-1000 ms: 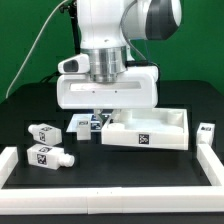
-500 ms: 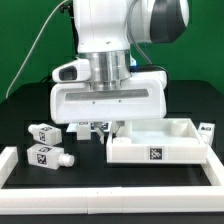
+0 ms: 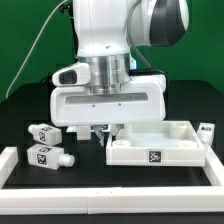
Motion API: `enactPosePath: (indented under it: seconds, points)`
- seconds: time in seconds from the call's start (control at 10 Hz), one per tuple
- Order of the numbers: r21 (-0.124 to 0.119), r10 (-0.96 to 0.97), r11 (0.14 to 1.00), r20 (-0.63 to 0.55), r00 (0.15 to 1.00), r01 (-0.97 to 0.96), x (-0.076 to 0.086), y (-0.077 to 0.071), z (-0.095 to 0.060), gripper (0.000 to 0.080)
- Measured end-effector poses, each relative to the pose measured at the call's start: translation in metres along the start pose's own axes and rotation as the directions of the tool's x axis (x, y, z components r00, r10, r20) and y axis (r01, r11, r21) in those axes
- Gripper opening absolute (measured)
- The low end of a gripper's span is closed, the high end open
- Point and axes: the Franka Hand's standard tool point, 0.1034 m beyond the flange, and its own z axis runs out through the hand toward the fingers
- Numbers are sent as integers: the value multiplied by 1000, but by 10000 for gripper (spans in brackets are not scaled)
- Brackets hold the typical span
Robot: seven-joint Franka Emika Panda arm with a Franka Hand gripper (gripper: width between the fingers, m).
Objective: Assemble one leg
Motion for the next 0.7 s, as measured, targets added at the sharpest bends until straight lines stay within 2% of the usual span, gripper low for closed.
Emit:
enactPosePath:
  seconds: [0.1, 0.4, 0.5, 0.7]
  points:
    - [-3, -6, 1000, -4, 1000, 6, 9, -1, 5, 57]
    - [-23, -69, 997, -32, 997, 69, 55, -10, 21, 57]
    - [-20, -79, 997, -28, 996, 78, 65, -10, 25, 57]
    - [-21, -76, 997, -24, 997, 76, 62, -9, 27, 57]
